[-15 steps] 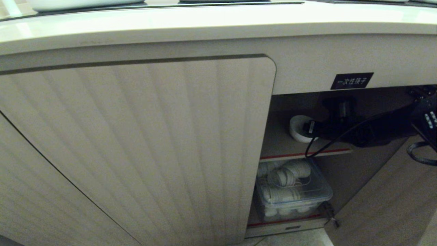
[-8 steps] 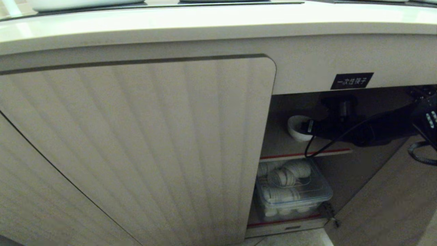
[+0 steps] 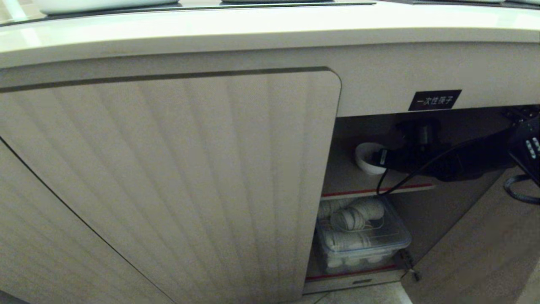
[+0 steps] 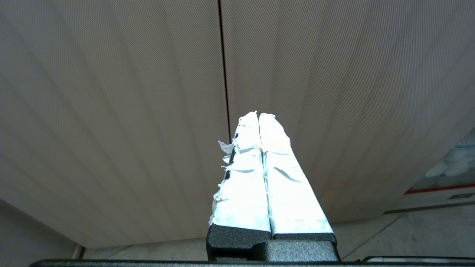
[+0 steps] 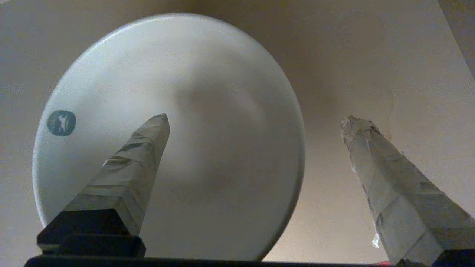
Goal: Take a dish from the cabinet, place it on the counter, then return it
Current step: Take the bowl from the cabinet
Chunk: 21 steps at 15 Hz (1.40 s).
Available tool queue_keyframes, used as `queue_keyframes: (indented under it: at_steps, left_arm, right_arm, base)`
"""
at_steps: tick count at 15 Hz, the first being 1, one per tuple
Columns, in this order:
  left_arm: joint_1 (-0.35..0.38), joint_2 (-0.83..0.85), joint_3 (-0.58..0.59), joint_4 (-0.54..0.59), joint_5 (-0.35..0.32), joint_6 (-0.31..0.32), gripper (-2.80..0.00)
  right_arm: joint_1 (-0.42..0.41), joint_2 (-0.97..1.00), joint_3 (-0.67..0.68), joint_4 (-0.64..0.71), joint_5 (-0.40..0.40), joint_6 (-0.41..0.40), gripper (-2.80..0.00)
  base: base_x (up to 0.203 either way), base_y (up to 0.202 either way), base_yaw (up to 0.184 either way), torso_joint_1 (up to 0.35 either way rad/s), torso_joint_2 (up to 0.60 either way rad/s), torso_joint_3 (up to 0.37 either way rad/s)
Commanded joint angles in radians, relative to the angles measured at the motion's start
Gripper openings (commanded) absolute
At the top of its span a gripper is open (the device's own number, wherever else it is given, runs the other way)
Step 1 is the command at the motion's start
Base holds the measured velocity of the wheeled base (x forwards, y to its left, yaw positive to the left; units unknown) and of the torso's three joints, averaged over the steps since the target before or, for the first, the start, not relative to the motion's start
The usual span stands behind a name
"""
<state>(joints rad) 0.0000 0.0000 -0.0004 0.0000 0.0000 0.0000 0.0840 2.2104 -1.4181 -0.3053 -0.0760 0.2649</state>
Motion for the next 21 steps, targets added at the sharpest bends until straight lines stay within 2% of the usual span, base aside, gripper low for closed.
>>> queue_keyframes:
  at_steps: [1, 13, 14, 21]
  left_arm:
    - [0.0, 0.0, -0.001, 0.0, 0.0, 0.0, -2.8]
    - [0.0, 0.0, 0.0, 0.0, 0.0, 0.0, -2.8]
    - [0.0, 0.0, -0.001, 0.0, 0.0, 0.0, -2.8]
    - [0.0, 0.0, 0.0, 0.0, 0.0, 0.0, -2.8]
  right_arm:
    - [0.0, 0.002, 0.001, -0.003, -0.001, 0.004, 0.0]
    - [0.0, 0.009, 0.004, -0.026, -0.007, 0.0, 0.0]
    - [0.0, 0.009, 0.002, -0.026, -0.007, 0.0, -2.8]
    - [0.003, 0.01, 0.005, -0.027, -0.007, 0.0, -2.8]
  base:
    - [0.0, 0.0, 0.0, 0.0, 0.0, 0.0]
    - [0.0, 0.0, 0.0, 0.0, 0.0, 0.0]
    - [0.0, 0.0, 0.0, 0.0, 0.0, 0.0]
    - [0.0, 0.0, 0.0, 0.0, 0.0, 0.0]
